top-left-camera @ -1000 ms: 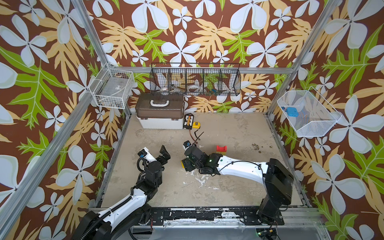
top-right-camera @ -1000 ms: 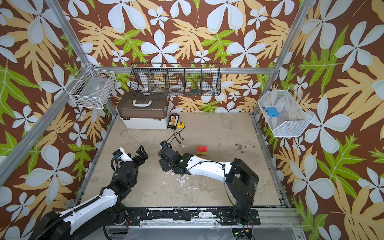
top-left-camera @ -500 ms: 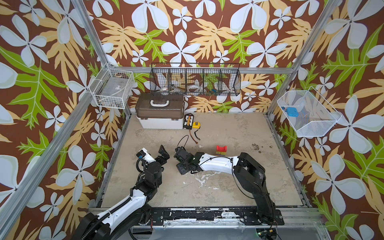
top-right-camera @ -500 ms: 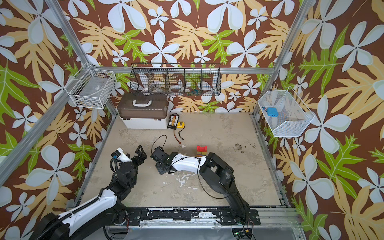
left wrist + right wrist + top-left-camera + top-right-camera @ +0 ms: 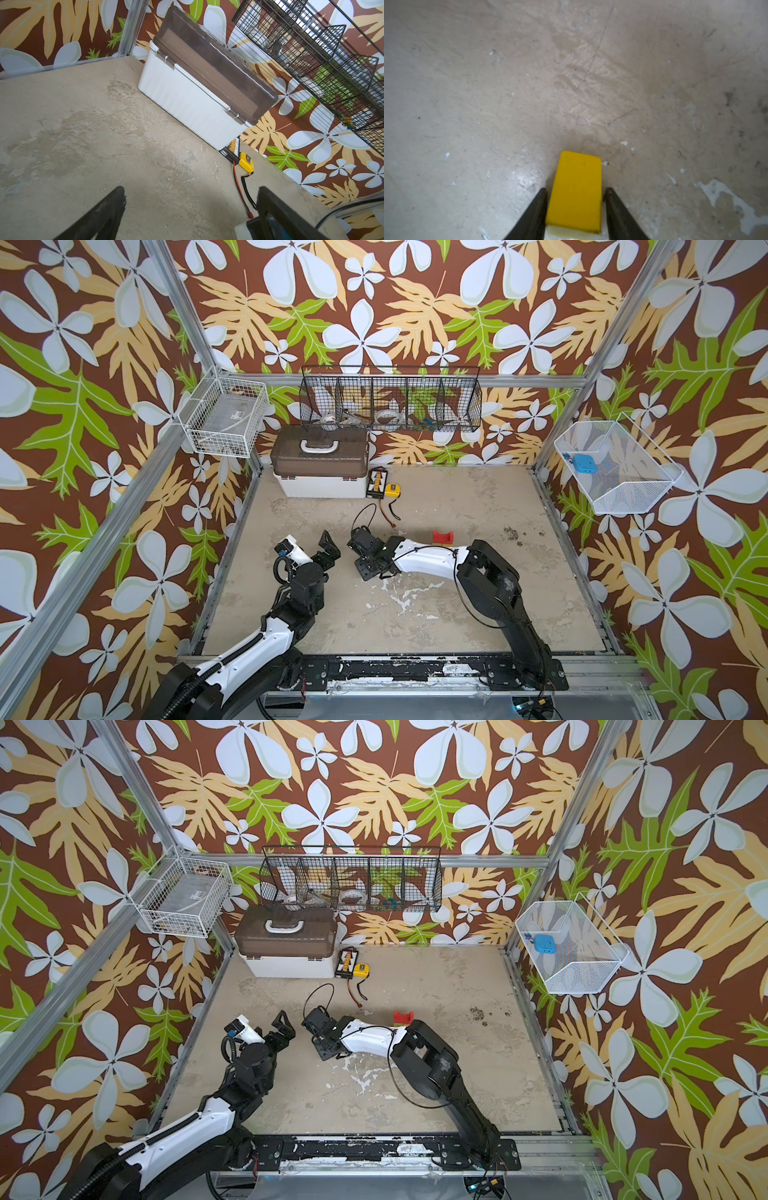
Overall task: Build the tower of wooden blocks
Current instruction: 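Lower the right gripper onto the yellow rectangular block and close it, then lift the yellow block with the right gripper and carry it over the tower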
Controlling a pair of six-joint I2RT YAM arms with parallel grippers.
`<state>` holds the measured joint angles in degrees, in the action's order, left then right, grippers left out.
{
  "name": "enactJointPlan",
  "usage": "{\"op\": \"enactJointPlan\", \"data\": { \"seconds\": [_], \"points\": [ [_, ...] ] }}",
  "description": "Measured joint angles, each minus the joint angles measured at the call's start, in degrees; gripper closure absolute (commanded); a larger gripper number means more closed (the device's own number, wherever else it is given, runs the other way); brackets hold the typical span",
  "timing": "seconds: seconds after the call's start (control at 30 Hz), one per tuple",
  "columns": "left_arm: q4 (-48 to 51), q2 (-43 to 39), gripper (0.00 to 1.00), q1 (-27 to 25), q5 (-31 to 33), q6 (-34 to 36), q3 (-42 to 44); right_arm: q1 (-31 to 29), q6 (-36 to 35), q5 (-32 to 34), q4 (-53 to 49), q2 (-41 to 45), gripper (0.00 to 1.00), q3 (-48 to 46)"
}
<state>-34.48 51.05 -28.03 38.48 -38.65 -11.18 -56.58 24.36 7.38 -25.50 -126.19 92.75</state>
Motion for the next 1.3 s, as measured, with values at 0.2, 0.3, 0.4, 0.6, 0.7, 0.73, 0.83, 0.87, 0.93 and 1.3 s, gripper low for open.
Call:
{"op": "enactJointPlan", "data": {
  "seconds": [0.2,0.3,0.4,0.6,0.7,0.73,0.83,0.87,0.93,1.3],
  "points": [
    [0.0,0.2,0.0,0.0,-0.5,-0.1,-0.1,0.0,-0.6,0.0,-0.6,-0.5,0.71,0.8],
    [0.0,0.3,0.0,0.0,-1.0,-0.2,-0.2,0.0,-0.6,0.1,-0.7,-0.7,0.75,1.1],
    [0.0,0.3,0.0,0.0,-1.2,-0.2,-0.2,0.0,-0.7,0.1,-0.8,0.1,0.79,0.3],
    [-0.1,1.7,0.0,0.0,-2.0,-0.2,-0.5,0.0,-1.5,0.8,-1.6,5.7,0.97,-2.1],
    [-0.2,2.3,0.0,0.0,-2.6,-0.2,-0.5,0.0,-2.3,2.3,-1.5,13.2,1.0,-5.1],
    [-0.2,2.5,0.0,0.0,-2.6,-0.2,-0.5,0.0,-2.8,3.4,-1.4,16.7,1.0,-6.3],
    [-0.5,3.0,0.0,0.0,-2.8,-0.2,-0.5,0.0,-5.2,9.0,0.7,27.6,1.0,-9.9],
    [-0.6,3.2,0.0,0.0,-3.0,-0.2,-0.5,0.0,-6.3,11.4,1.7,31.6,1.0,-11.4],
    [-0.6,3.3,0.0,0.0,-3.0,-0.1,-0.5,0.2,-8.6,15.3,3.4,38.3,1.0,-13.9],
    [-1.4,3.4,0.0,0.0,-4.5,0.4,-0.8,5.9,-37.3,8.5,3.5,52.3,1.0,-18.2]
  ]
}}
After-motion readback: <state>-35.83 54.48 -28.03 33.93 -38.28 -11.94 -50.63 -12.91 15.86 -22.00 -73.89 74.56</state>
